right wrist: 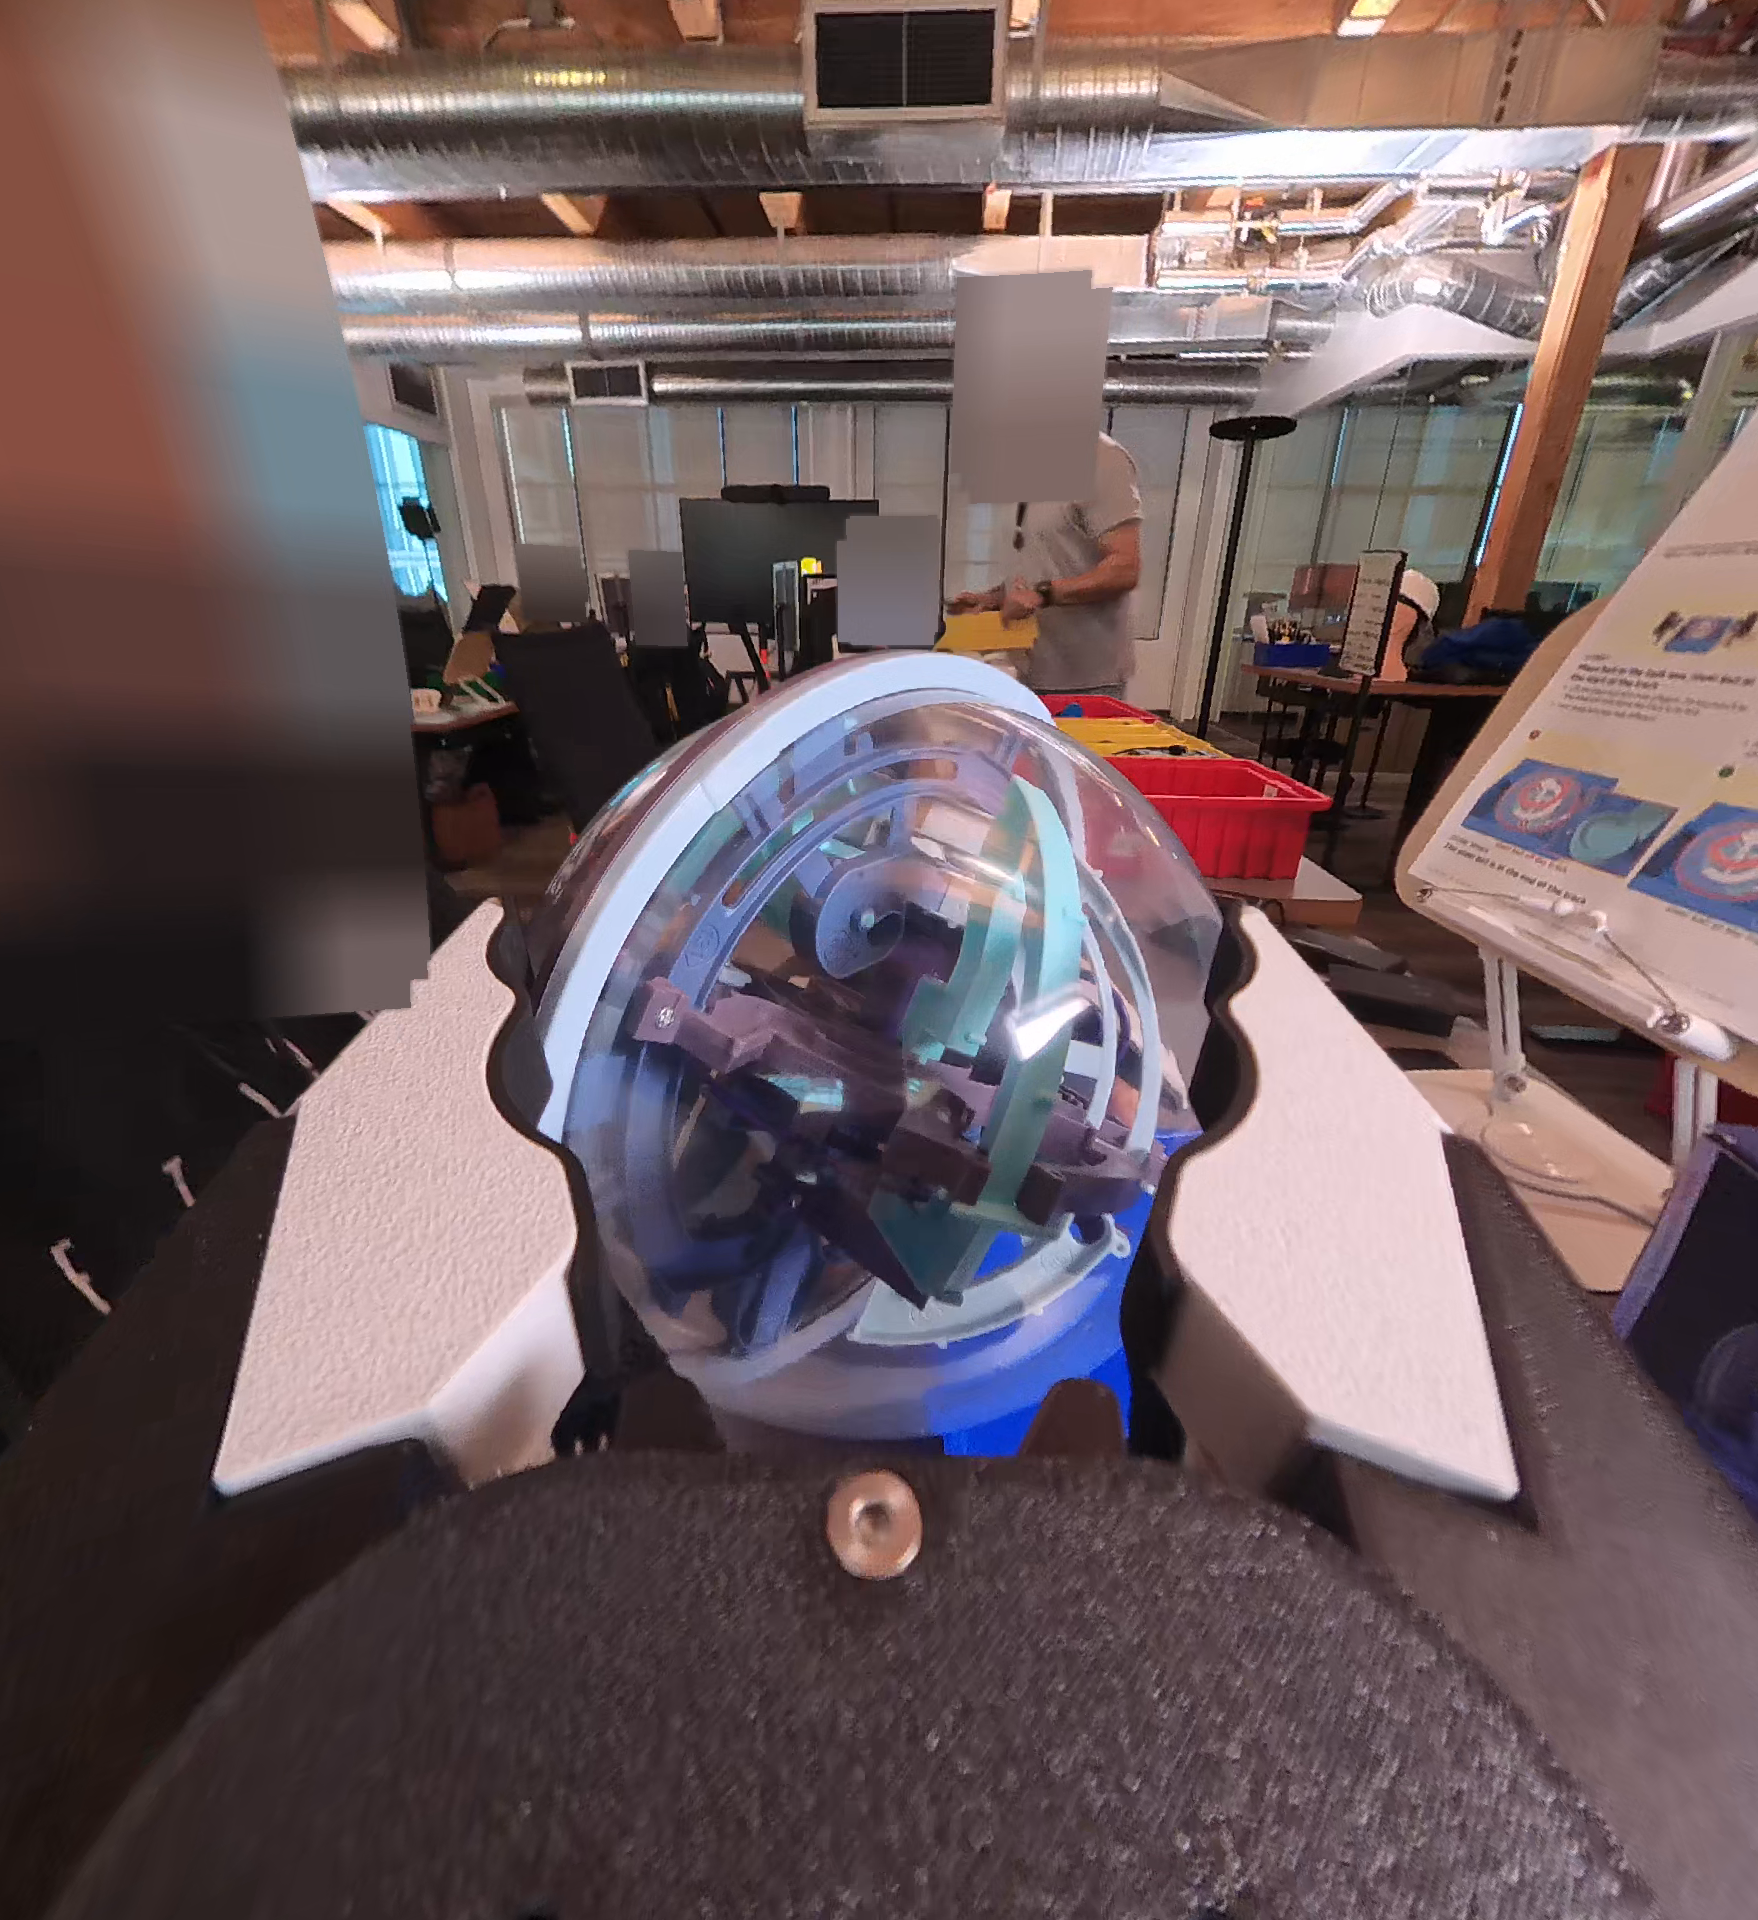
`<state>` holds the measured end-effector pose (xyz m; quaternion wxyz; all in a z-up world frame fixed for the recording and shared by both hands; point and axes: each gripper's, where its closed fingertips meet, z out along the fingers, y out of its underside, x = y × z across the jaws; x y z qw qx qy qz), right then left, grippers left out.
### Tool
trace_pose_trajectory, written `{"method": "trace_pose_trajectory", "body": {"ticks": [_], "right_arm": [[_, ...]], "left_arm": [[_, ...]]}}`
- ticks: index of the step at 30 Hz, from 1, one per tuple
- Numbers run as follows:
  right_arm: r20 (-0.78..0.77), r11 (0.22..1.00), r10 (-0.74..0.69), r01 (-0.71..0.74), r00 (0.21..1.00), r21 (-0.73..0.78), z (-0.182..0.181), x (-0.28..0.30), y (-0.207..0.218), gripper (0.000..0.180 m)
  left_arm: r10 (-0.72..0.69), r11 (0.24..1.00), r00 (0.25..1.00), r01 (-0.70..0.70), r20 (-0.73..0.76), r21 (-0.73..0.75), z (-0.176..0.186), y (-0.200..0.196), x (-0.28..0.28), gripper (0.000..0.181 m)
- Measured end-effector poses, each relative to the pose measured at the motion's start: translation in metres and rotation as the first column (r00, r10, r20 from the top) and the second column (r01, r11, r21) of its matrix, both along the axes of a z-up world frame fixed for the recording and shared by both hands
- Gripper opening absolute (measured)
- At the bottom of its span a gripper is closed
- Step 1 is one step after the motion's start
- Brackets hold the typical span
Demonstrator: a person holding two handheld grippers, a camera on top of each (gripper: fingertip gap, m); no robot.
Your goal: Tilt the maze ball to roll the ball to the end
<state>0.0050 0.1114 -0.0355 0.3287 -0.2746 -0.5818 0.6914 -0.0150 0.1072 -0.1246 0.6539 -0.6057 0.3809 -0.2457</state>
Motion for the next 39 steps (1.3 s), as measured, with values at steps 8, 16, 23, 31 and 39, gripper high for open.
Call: {"method": "trace_pose_trajectory", "body": {"ticks": [8, 16, 23, 31, 39], "right_arm": [[-0.002, 0.988, -0.016, 0.016, 1.000, 0.154, -0.002, 0.010, -0.017, 0.124], [0.039, 0.984, -0.055, 0.047, 0.998, 0.172, 0.000, 0.005, -0.022, 0.120], [0.061, 0.983, -0.070, 0.059, 0.996, 0.177, -0.002, 0.002, -0.021, 0.120], [0.061, 0.968, -0.106, 0.089, 0.993, 0.233, -0.001, -0.001, -0.030, 0.120], [-0.031, 0.952, -0.071, 0.077, 0.997, 0.295, 0.001, 0.007, -0.043, 0.120]], "left_arm": [[0.050, 0.996, 0.990, -0.039, -0.136, 0.080, -0.015, 0.004, 0.007, 0.143], [0.038, 0.999, 0.988, -0.039, -0.151, -0.003, -0.032, 0.010, 0.011, 0.143], [0.030, 0.999, 0.988, -0.035, -0.149, -0.028, -0.034, 0.011, 0.011, 0.144], [0.015, 1.000, 0.989, -0.017, -0.148, -0.013, -0.036, 0.010, 0.010, 0.142], [0.030, 0.997, 0.980, -0.015, -0.196, 0.079, -0.026, 0.004, 0.008, 0.143]]}}
